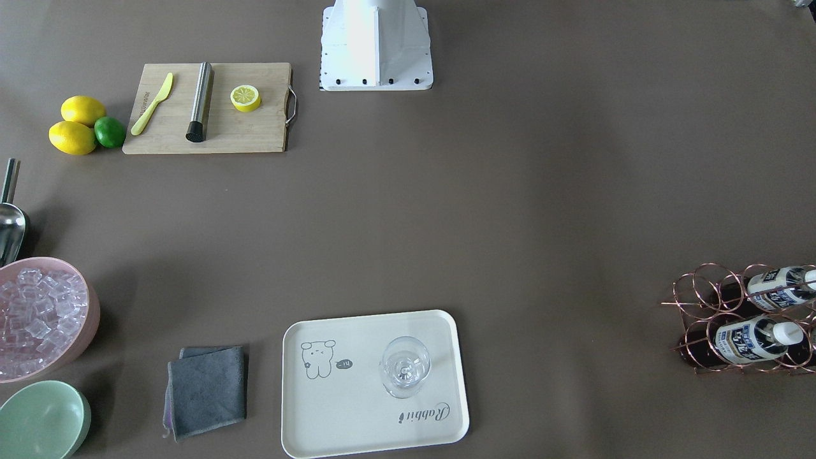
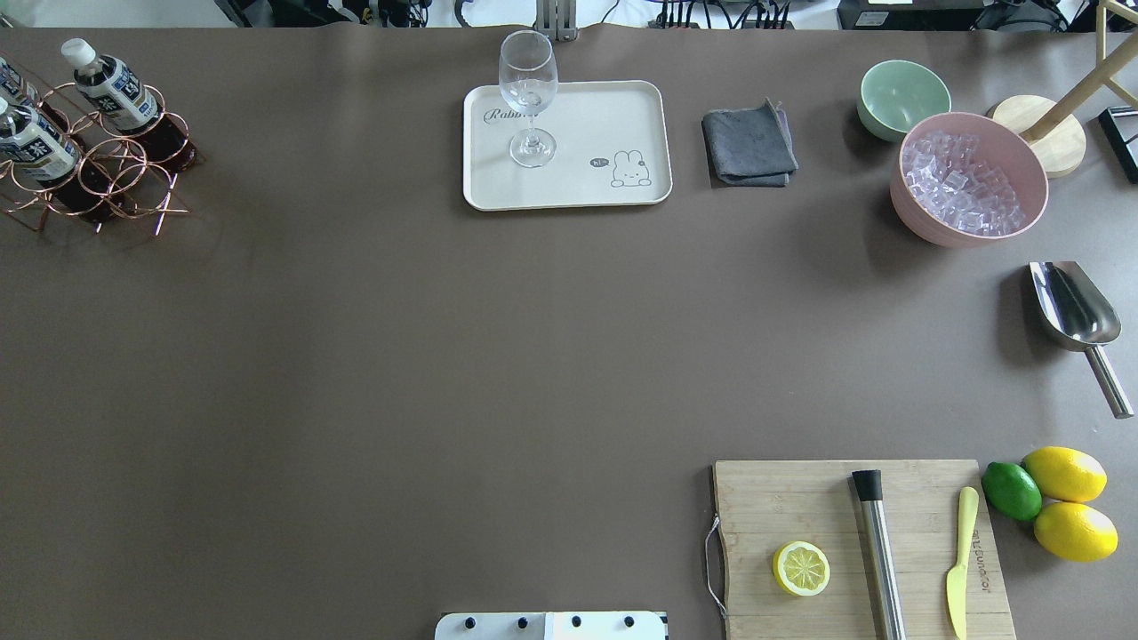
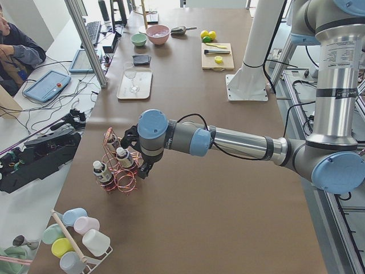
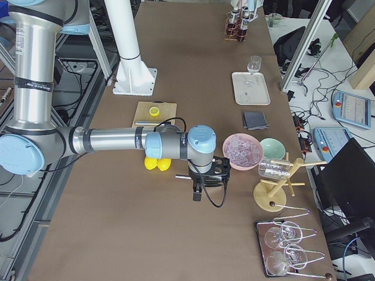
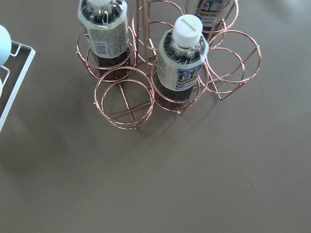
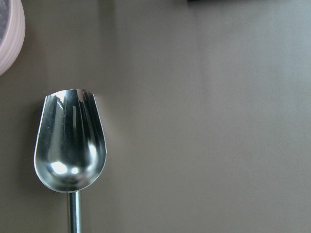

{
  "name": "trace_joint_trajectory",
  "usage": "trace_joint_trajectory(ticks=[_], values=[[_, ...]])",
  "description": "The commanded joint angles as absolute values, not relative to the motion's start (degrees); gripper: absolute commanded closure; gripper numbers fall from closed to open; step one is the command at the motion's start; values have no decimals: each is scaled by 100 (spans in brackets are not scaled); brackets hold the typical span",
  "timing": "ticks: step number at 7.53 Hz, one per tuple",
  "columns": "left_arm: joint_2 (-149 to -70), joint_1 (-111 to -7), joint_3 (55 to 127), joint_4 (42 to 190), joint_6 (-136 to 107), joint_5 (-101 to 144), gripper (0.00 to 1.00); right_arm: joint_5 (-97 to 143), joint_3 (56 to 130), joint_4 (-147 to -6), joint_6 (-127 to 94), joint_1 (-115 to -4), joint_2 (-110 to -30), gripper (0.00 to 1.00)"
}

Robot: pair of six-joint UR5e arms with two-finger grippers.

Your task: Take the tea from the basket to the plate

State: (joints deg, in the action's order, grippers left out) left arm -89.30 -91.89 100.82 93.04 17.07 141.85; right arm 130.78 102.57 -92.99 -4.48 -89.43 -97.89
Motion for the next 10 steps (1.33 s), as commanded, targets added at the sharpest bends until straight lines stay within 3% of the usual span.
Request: trace_joint_trajectory(ticks=[1, 7, 10], values=[[-9025, -9185, 10125, 9316, 2415, 14247, 2, 13087, 10257, -9299, -448, -8947, -9791, 0], [-9991, -9369, 9949, 8757, 5532, 14177, 2, 13087, 10266, -9299, -448, -8956, -9791, 0], [-11360, -9387, 9450, 7123, 6730, 13854, 2, 13087, 10266, -9308, -448, -8956, -9791, 0]])
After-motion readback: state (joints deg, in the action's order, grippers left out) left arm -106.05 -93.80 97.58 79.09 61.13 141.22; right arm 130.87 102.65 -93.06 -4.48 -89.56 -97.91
